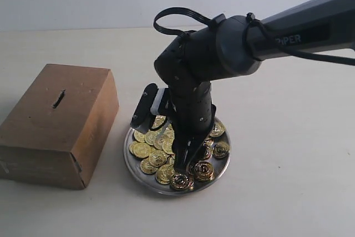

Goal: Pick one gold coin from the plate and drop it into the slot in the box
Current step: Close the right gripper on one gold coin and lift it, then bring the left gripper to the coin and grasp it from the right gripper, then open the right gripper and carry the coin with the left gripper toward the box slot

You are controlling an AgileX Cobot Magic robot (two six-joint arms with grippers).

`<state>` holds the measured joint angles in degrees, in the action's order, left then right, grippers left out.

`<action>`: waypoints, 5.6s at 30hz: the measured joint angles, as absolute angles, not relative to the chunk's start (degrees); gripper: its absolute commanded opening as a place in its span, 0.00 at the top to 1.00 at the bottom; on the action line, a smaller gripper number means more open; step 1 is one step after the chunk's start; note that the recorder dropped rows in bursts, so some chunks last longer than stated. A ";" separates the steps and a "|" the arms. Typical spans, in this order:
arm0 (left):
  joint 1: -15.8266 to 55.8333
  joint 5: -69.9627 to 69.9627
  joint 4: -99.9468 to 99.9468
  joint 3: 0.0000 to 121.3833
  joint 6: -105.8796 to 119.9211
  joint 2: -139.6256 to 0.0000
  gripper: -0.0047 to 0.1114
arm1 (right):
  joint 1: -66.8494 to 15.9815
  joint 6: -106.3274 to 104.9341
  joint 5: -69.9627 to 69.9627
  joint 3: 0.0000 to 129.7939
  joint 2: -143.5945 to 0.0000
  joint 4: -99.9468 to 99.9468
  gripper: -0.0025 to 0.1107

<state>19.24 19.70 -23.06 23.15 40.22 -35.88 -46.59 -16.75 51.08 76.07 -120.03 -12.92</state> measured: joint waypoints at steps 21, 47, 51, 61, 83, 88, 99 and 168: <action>19.24 19.70 -23.06 23.15 40.27 -35.88 0.96 | -46.59 -9.25 50.70 76.29 -120.89 -14.64 0.53; 19.24 19.61 -23.06 23.15 40.35 -35.88 0.96 | -46.48 -17.40 49.65 76.29 -120.98 -12.00 0.58; 19.24 19.61 -23.06 23.15 40.35 -35.88 0.96 | -46.48 -17.30 49.53 76.29 -120.98 -12.10 0.60; 19.24 19.61 -23.06 23.15 40.35 -35.88 0.96 | -46.48 -16.47 49.53 76.47 -120.98 -12.42 0.64; 25.44 20.96 -23.06 23.15 74.07 -37.44 0.45 | -46.48 -29.36 50.50 76.41 -108.74 -0.88 0.64; 26.90 15.94 -23.06 23.15 92.38 -43.41 0.45 | -46.48 -36.94 51.90 76.41 -103.58 7.72 0.64; 42.28 2.38 -20.37 23.18 106.29 -55.59 0.45 | -46.48 -54.07 59.84 76.41 -96.23 24.68 0.64; 56.96 1.58 -16.58 26.15 102.06 -59.53 0.96 | -46.48 -54.96 61.50 76.41 -94.18 25.74 0.38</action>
<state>56.96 1.58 -16.58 26.15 102.06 -59.53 -46.48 -54.96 61.50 76.41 -94.18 25.74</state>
